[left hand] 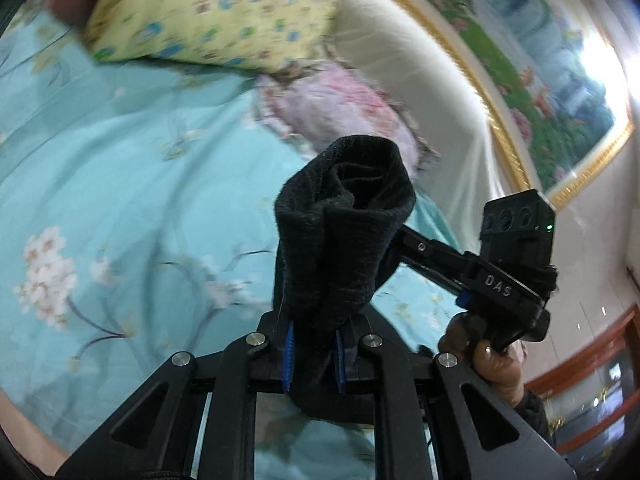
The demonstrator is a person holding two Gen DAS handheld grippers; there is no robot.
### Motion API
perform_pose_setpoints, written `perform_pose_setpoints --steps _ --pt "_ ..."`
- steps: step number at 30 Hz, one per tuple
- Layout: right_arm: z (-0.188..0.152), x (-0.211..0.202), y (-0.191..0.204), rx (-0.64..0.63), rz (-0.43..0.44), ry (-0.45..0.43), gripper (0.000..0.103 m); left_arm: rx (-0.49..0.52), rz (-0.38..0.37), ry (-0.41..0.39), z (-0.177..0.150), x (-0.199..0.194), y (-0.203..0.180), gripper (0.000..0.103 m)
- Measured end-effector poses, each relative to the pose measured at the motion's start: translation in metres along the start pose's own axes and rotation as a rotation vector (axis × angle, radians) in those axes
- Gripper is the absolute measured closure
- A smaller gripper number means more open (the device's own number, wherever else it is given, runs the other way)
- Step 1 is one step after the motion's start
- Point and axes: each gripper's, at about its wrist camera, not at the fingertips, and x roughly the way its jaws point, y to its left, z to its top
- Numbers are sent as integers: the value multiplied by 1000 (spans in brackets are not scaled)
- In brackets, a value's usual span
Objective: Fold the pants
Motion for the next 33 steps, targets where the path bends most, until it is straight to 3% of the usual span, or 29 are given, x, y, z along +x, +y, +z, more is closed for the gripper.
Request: perform_pose_setpoints --steps 8,15,33 --pt "-23 -75 -17 85 9 -145 80 143 -79 36 -19 7 -75 89" --pt "-55 -126 -39 161 -3 -251 81 255 -98 90 -49 27 -128 89" --pt "-143 -197 -108 330 -24 -387 81 454 -96 247 -114 104 -201 88"
